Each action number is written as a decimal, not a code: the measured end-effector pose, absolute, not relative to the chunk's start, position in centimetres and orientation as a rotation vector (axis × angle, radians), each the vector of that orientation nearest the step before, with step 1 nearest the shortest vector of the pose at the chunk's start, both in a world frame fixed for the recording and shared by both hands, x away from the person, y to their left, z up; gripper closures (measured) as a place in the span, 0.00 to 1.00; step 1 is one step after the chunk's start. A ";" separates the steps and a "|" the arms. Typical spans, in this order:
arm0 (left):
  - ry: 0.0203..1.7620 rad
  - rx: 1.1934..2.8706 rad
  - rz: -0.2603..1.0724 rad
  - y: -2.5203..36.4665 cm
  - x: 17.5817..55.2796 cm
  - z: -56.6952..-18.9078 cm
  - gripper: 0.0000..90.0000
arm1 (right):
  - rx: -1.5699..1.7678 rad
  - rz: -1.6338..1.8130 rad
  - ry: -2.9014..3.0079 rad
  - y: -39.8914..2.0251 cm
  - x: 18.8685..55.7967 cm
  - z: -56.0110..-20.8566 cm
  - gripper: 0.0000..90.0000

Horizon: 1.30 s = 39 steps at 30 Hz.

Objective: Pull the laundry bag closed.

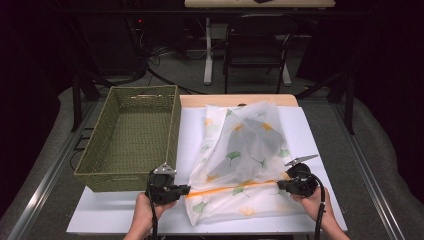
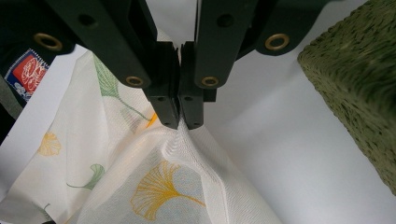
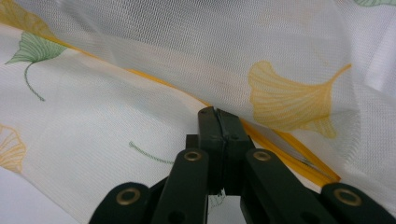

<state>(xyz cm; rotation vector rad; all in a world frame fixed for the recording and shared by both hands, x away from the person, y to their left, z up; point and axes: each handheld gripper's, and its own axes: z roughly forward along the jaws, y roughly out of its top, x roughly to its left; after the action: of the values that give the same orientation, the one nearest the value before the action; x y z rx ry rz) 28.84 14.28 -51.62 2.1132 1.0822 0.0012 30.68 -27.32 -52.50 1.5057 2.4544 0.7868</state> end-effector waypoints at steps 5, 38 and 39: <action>1.083 2.113 0.002 14.4 28.9 -51.6 0.98 | 1.542 0.773 2.436 -27.7 30.7 -52.5 1.00; 1.106 2.128 0.029 14.8 29.4 -51.7 0.98 | 1.667 0.714 2.300 -33.3 29.9 -53.0 1.00; 1.100 2.134 0.028 14.8 29.5 -51.7 0.98 | 1.664 0.712 2.303 -33.3 29.9 -53.1 1.00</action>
<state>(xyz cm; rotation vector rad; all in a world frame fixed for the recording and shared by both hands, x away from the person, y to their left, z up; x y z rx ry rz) 29.46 14.83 -51.73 2.1338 1.1005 0.0277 29.94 -33.31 -53.08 1.6641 2.3028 0.7119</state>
